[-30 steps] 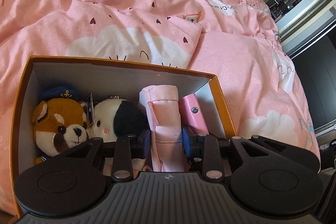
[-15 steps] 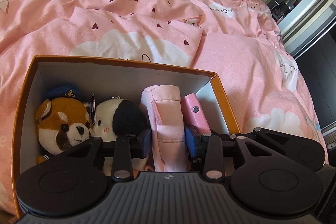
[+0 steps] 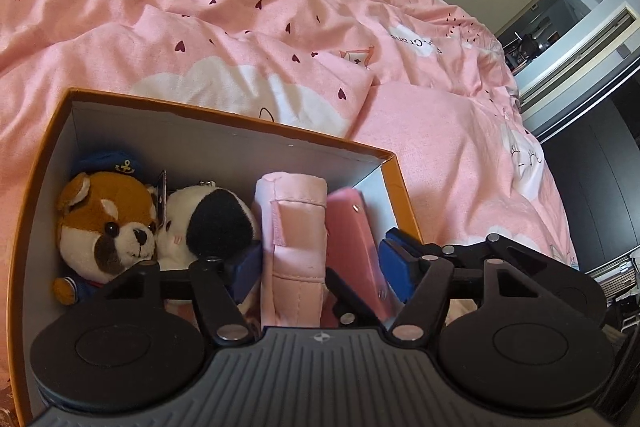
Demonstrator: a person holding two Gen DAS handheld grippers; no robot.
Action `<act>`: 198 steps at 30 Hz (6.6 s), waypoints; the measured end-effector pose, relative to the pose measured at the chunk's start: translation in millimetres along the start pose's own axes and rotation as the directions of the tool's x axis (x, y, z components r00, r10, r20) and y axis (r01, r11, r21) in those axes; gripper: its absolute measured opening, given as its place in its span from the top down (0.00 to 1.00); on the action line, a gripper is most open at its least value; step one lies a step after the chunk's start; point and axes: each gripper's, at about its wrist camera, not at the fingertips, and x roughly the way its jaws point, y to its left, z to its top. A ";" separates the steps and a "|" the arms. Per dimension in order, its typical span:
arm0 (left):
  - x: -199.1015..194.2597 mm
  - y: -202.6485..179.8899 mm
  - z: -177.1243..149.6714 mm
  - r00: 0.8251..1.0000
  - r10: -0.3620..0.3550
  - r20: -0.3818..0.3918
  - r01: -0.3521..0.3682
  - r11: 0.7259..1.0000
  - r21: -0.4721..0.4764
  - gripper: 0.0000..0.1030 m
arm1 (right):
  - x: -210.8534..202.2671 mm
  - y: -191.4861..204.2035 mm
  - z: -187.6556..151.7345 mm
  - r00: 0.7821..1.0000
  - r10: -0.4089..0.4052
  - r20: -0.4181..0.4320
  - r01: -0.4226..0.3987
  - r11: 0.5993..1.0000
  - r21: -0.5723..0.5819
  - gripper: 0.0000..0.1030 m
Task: Organize objects
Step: 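Lower the pouch and wallet into the box beside the plushes and open both grippers, then withdraw both grippers up out of the box, then move the left gripper to the small black box and grasp it, then lift the black box with the left gripper while the right gripper moves to the brown photo card box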
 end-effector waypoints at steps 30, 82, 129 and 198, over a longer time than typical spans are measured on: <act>-11.8 -23.6 -67.8 0.988 0.133 -0.075 -0.049 0.742 0.669 0.60 | -31.2 35.5 -49.8 1.000 0.001 0.025 0.012 0.856 -0.516 0.73; -206.4 44.1 -73.4 0.969 0.180 0.166 -0.231 0.897 0.377 0.52 | -139.1 82.9 1.7 0.901 0.310 0.305 -0.397 0.871 0.289 0.67; -154.3 200.4 -78.8 0.991 0.092 -0.102 -0.108 0.979 -0.171 0.13 | -77.9 191.3 40.4 0.953 0.288 0.092 -0.286 0.958 -0.035 0.86; -187.4 194.3 -64.6 0.981 0.190 -0.038 -0.194 0.961 -0.196 0.99 | -67.2 146.6 70.3 0.848 0.525 -0.077 -0.512 0.848 0.137 0.78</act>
